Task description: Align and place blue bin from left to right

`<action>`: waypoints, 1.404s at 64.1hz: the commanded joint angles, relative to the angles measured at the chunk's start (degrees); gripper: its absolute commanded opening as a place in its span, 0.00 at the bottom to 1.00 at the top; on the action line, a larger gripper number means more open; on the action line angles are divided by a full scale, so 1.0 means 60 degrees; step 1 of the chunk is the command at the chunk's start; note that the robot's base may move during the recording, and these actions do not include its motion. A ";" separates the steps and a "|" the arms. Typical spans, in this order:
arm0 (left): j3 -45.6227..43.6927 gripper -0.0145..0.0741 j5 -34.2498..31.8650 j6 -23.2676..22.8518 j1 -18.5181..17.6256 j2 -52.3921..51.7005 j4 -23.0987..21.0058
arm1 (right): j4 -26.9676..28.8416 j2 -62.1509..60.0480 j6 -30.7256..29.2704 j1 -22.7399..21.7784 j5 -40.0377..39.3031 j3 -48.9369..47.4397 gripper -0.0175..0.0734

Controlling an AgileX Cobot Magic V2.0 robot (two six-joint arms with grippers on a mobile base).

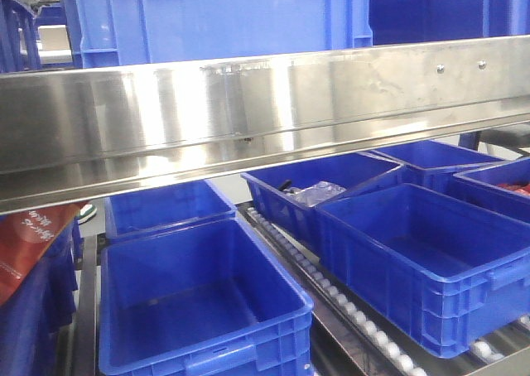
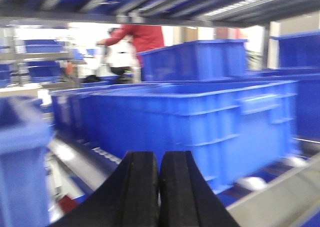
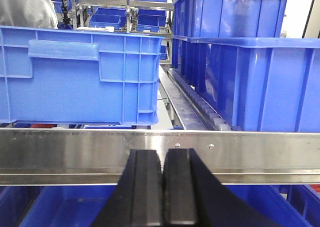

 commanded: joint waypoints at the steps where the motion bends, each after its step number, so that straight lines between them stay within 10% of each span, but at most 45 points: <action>1: 0.1020 0.18 -0.1082 0.0000 0.0551 -0.0139 -0.0238 | -0.0046 -0.0068 -0.0088 0.0020 -0.0229 0.0018 0.11; 24: 0.3583 0.18 -0.2768 0.0000 0.1882 -0.0139 -0.0318 | -0.0046 -0.0068 -0.0088 0.0020 -0.0245 0.0018 0.11; 90: 0.3583 0.18 -0.2623 0.0000 0.1919 -0.0139 -0.0318 | -0.0046 -0.0068 -0.0088 0.0020 -0.0245 0.0018 0.11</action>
